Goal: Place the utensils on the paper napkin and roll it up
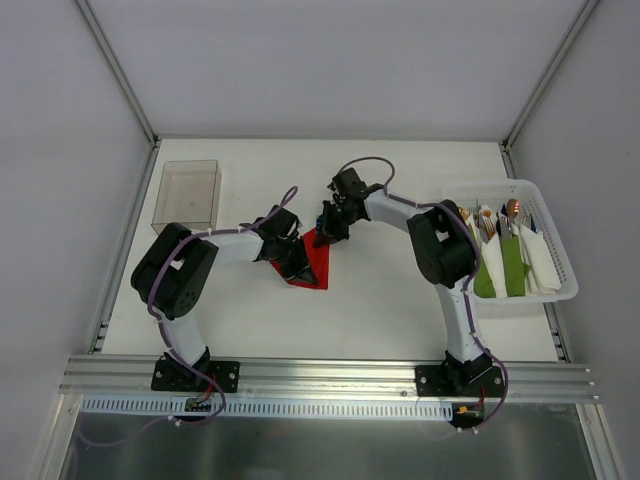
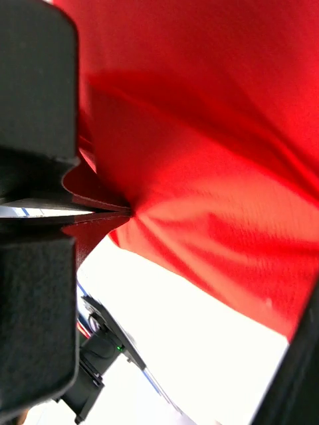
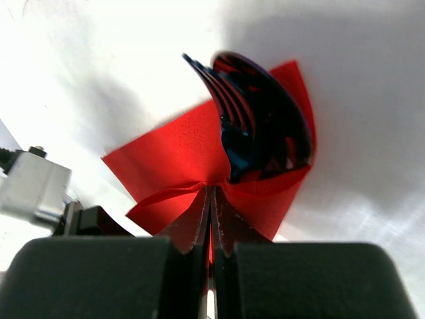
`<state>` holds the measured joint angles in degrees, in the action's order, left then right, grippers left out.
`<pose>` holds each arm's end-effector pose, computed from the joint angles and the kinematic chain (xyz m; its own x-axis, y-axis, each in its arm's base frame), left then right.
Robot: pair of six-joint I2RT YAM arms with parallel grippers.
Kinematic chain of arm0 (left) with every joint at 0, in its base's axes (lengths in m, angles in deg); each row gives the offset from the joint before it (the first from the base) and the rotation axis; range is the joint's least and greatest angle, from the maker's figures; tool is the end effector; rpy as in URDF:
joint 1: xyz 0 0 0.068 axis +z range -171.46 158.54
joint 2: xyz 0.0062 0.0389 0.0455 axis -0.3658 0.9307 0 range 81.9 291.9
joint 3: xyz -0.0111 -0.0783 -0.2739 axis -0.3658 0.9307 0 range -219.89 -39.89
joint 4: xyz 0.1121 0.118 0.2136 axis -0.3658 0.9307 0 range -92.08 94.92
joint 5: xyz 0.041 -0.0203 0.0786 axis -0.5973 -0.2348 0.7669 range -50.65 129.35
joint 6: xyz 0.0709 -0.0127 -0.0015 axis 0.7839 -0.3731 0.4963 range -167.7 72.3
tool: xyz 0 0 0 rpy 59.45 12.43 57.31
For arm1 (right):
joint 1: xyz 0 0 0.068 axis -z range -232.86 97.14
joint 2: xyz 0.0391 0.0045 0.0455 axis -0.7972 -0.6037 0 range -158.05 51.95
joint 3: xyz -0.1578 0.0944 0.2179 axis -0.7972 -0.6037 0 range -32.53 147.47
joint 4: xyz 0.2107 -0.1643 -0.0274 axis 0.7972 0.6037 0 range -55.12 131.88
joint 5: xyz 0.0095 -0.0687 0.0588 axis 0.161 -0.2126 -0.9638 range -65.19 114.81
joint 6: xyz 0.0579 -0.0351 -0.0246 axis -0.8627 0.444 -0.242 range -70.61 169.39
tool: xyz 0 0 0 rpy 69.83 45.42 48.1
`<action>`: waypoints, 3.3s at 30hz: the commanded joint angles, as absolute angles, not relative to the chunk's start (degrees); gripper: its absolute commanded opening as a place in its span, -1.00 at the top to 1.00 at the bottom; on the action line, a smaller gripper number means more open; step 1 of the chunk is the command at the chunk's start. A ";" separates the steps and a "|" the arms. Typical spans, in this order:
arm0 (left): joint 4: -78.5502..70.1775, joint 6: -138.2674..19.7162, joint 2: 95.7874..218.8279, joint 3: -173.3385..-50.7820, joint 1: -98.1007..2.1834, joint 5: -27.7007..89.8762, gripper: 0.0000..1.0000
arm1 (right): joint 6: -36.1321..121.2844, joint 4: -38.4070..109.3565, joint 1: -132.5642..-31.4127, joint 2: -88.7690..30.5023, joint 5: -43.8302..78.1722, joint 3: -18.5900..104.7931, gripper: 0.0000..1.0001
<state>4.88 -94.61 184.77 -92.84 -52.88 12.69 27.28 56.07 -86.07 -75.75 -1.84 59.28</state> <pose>0.2930 -0.2103 0.1220 -0.9813 -0.1653 -0.0988 -0.0608 0.7527 -0.6556 0.4023 0.2952 0.1261 -0.9117 -0.1946 -0.3618 -0.3781 0.7421 0.5534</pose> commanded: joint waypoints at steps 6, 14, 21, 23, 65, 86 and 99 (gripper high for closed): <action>6.00 -95.95 182.80 -88.23 -49.67 17.20 1.00 | 26.80 58.70 -82.57 -73.56 4.42 54.83 1.00; 4.25 -92.44 178.24 -88.93 -49.32 15.27 0.90 | 26.10 58.35 -82.04 -73.12 3.98 53.95 1.00; 4.24 -91.82 173.75 -90.86 -48.88 13.60 0.77 | 24.52 57.56 -82.04 -71.89 3.54 51.84 1.00; 4.16 -92.43 173.48 -92.18 -49.58 13.42 0.75 | 24.17 57.38 -82.04 -71.98 3.63 51.84 1.00; 9.43 -88.31 186.31 -91.83 -44.22 13.34 0.91 | 44.73 58.95 -80.81 -67.58 -17.02 55.88 0.45; 11.63 -86.02 186.58 -94.30 -43.70 13.07 0.85 | 46.14 65.55 -80.55 -76.72 -9.64 59.49 0.74; 11.80 -85.31 186.84 -94.65 -43.52 13.07 0.83 | 44.38 63.53 -78.62 -76.37 -12.72 59.75 0.70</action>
<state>8.16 -87.84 185.65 -94.19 -44.59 9.87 44.64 63.87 -79.58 -75.88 -14.72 58.14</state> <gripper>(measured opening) 0.081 0.149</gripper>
